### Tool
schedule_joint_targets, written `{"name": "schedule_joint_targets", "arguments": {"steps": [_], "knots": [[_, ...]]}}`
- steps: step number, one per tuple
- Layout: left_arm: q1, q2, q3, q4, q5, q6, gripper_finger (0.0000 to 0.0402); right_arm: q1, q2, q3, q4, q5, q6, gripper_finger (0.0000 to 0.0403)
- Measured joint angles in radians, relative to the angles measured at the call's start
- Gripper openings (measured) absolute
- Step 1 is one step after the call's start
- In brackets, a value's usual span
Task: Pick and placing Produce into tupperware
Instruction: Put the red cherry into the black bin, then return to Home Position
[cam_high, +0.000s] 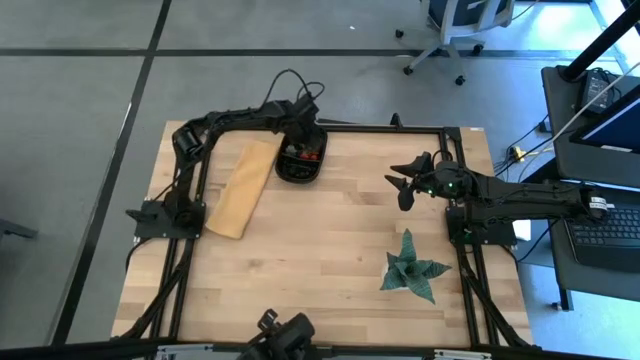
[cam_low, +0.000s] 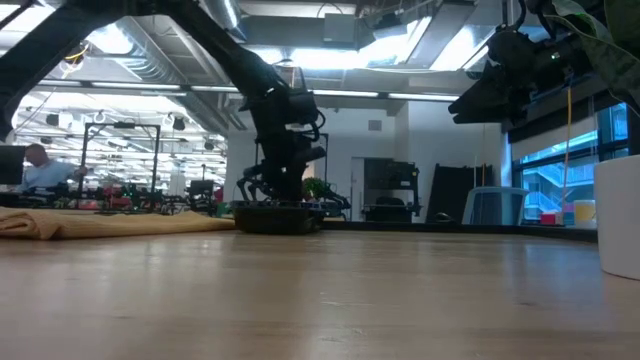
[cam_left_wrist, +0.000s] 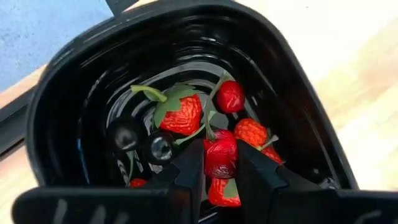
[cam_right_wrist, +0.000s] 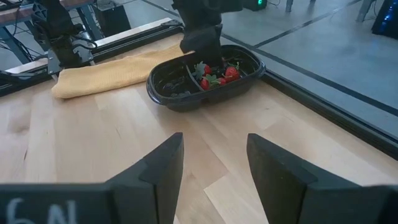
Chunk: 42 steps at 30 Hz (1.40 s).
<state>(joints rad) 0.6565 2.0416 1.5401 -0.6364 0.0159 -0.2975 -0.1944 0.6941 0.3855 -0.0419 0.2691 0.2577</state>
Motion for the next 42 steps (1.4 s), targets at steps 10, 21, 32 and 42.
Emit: {"name": "schedule_joint_targets", "arguments": {"steps": [10,21,32,42], "knots": [[0.000,0.009,0.000,0.021,0.002,-0.004,0.0074,0.000,0.000,0.000,-0.001,0.000,-0.004,0.0179],[-0.003,0.009,0.000,0.020,0.004,0.020,0.0074,0.000,0.000,0.000,-0.001,0.000,-0.004,0.0179],[-0.003,0.008,0.000,0.020,0.004,0.013,0.0162,0.000,0.000,0.000,-0.001,0.000,-0.004,0.0179],[-0.012,-0.250,-0.002,0.032,0.001,0.082,0.0182,0.000,-0.025,0.000,0.064,0.002,-0.028,0.0179]]}}
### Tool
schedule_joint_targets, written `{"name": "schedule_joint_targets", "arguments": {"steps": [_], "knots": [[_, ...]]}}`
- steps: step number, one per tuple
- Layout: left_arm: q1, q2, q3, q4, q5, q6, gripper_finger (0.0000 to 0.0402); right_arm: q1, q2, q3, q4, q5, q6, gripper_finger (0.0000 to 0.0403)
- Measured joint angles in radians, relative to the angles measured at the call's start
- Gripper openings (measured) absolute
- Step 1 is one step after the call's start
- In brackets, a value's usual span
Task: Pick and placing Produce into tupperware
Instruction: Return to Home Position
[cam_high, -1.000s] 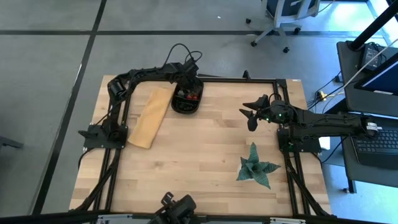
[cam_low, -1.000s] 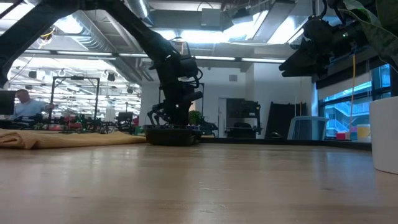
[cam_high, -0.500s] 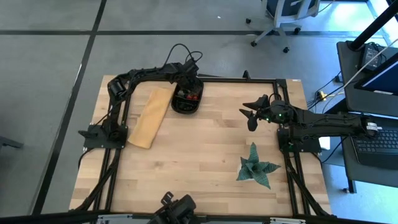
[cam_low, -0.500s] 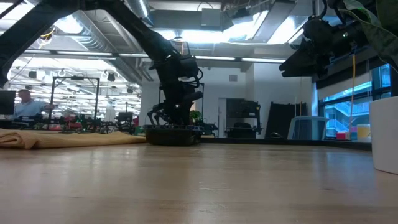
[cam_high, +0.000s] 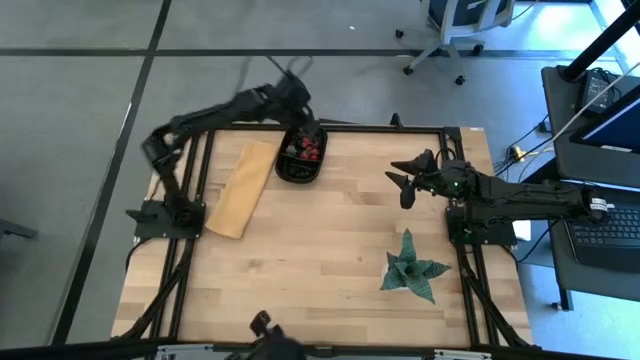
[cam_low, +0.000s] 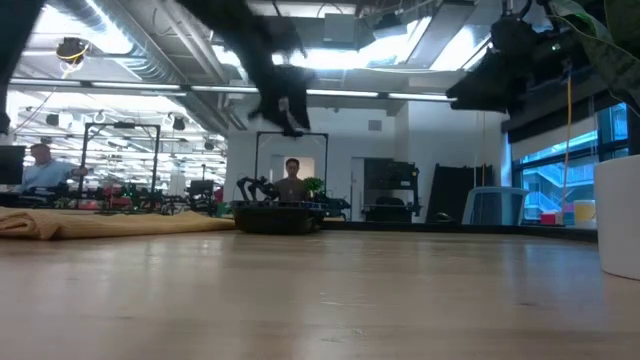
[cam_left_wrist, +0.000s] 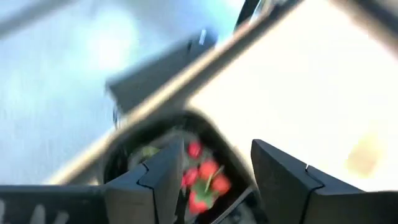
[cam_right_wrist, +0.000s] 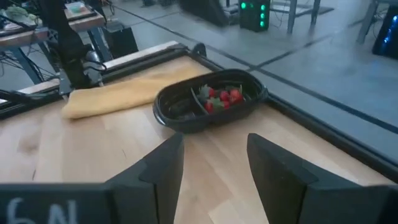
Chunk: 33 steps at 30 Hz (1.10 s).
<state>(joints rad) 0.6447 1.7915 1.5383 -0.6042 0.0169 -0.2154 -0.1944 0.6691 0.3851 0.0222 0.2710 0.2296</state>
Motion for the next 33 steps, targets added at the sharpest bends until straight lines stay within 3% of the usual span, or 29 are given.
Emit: {"name": "schedule_joint_targets", "arguments": {"steps": [4,7,16,26,33], "knots": [[-0.032,-0.193,-0.032,0.057,-0.001,0.044,0.0182,0.000,-0.029,0.000,0.013,0.025,-0.024,0.0179],[-0.079,-0.358,-0.126,0.155,-0.001,0.061,0.0182,0.000,-0.053,0.000,0.009,0.088,-0.027,0.0179],[-0.211,-0.831,-0.616,0.460,-0.026,0.032,0.0182,-0.001,-0.132,0.000,-0.036,0.139,-0.080,0.0179],[-0.303,-1.233,-1.101,0.719,-0.029,-0.038,0.0182,-0.057,-0.331,0.000,-0.191,0.139,-0.073,0.0179],[-0.333,-1.449,-1.296,0.810,-0.026,-0.069,0.0182,-0.100,-0.477,0.000,-0.227,0.139,-0.102,0.0179]]}}
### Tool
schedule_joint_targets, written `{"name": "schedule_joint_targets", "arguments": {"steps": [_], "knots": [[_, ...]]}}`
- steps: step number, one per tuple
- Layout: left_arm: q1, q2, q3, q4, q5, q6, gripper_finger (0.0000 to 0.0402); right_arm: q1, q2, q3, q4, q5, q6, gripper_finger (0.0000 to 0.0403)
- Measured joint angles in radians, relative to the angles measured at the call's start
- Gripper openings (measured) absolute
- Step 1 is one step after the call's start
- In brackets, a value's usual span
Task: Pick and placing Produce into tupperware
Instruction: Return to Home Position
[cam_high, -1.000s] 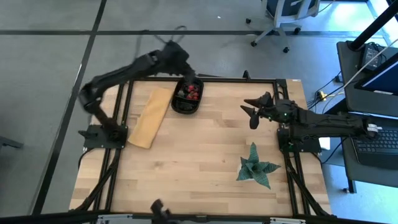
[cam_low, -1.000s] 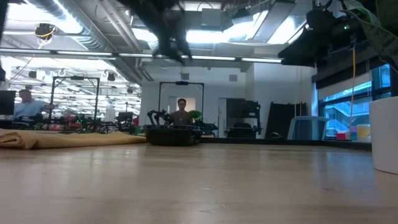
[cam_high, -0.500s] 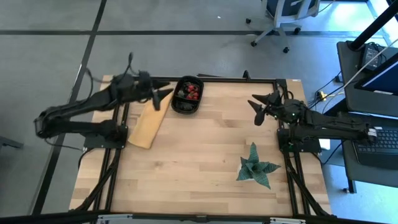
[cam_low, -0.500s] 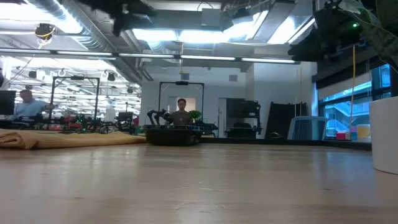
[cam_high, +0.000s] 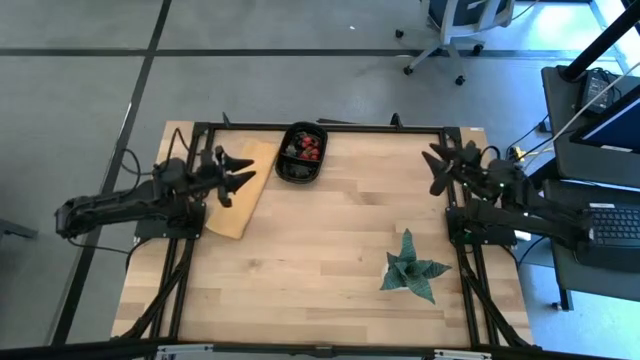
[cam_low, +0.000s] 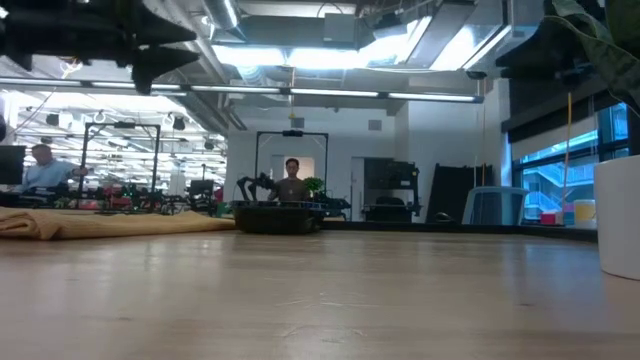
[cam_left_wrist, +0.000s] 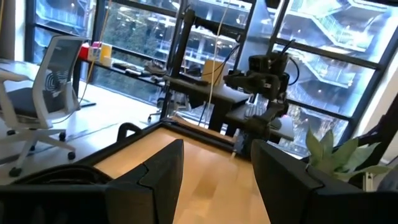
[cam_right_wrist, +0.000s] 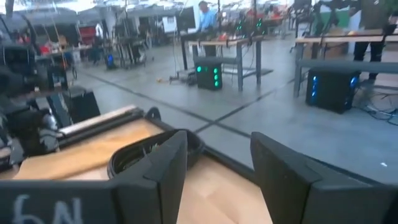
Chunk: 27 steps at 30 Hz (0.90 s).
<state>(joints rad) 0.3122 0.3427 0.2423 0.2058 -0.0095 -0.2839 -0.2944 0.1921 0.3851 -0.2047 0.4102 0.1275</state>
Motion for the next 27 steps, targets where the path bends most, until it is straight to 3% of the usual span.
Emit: {"name": "schedule_joint_targets", "arguments": {"steps": [9,13,27], "knots": [[0.000,-0.226,-0.083,-0.127,-0.008,-0.002,0.0182,-0.037,-0.183,0.000,-0.071,0.020,0.002,0.0179],[0.001,-0.303,-0.114,-0.129,-0.008,-0.002,0.0182,-0.038,-0.188,0.000,-0.075,0.069,-0.001,0.0179],[0.001,-0.341,-0.232,-0.144,-0.009,0.006,0.0182,-0.038,-0.183,0.000,-0.117,0.097,0.041,0.0179]]}}
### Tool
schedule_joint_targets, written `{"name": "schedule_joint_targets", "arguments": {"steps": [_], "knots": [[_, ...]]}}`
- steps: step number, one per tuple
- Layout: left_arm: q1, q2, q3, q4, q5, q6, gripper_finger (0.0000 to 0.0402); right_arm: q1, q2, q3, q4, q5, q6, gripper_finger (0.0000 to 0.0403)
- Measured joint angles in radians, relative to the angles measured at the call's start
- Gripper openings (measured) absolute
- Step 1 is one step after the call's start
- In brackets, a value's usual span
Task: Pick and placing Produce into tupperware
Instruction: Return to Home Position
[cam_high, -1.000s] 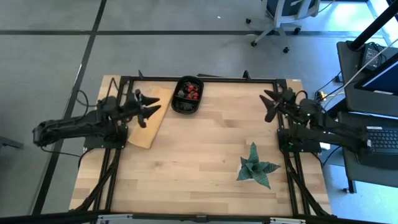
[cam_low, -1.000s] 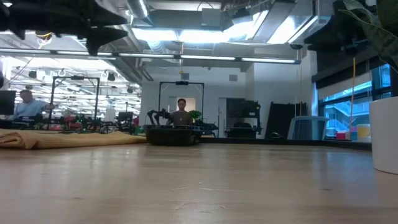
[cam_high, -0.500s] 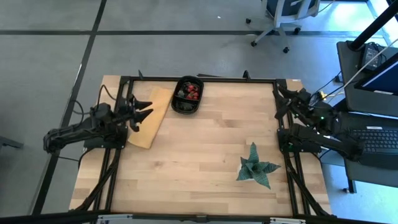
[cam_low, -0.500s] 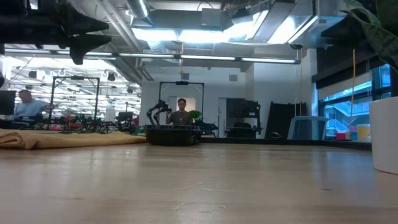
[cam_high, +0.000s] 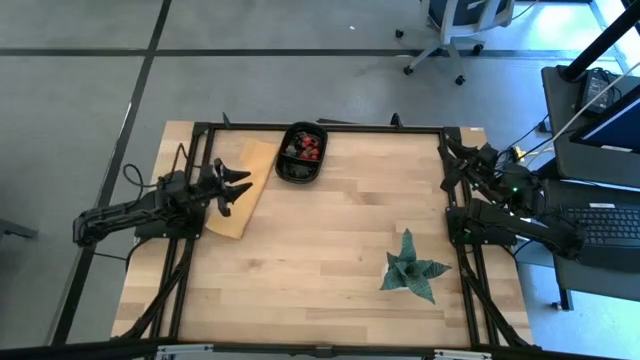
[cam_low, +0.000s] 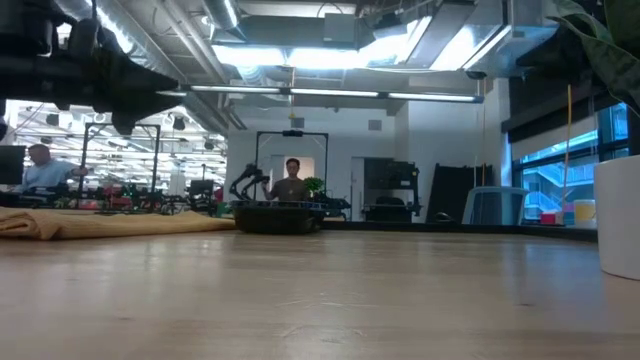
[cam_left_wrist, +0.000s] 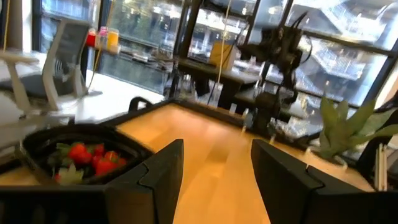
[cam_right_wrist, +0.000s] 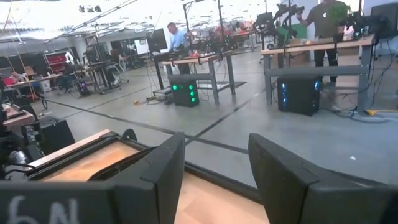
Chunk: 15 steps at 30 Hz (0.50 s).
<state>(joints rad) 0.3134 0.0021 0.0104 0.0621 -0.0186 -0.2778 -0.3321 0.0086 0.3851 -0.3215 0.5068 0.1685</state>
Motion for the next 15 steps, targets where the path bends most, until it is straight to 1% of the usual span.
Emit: {"name": "schedule_joint_targets", "arguments": {"steps": [9,12,15], "knots": [[0.000,0.000,-0.003,-0.046,-0.025,0.085,0.0182,0.000,0.000,-0.007,0.007,0.000,0.038,0.0179],[0.000,0.003,-0.003,-0.046,-0.024,0.087,0.0182,0.000,0.000,-0.058,0.042,0.000,0.054,0.0179],[0.000,0.003,-0.003,-0.047,-0.024,0.093,0.0182,0.000,0.000,-0.135,0.118,-0.001,0.066,0.0179]]}}
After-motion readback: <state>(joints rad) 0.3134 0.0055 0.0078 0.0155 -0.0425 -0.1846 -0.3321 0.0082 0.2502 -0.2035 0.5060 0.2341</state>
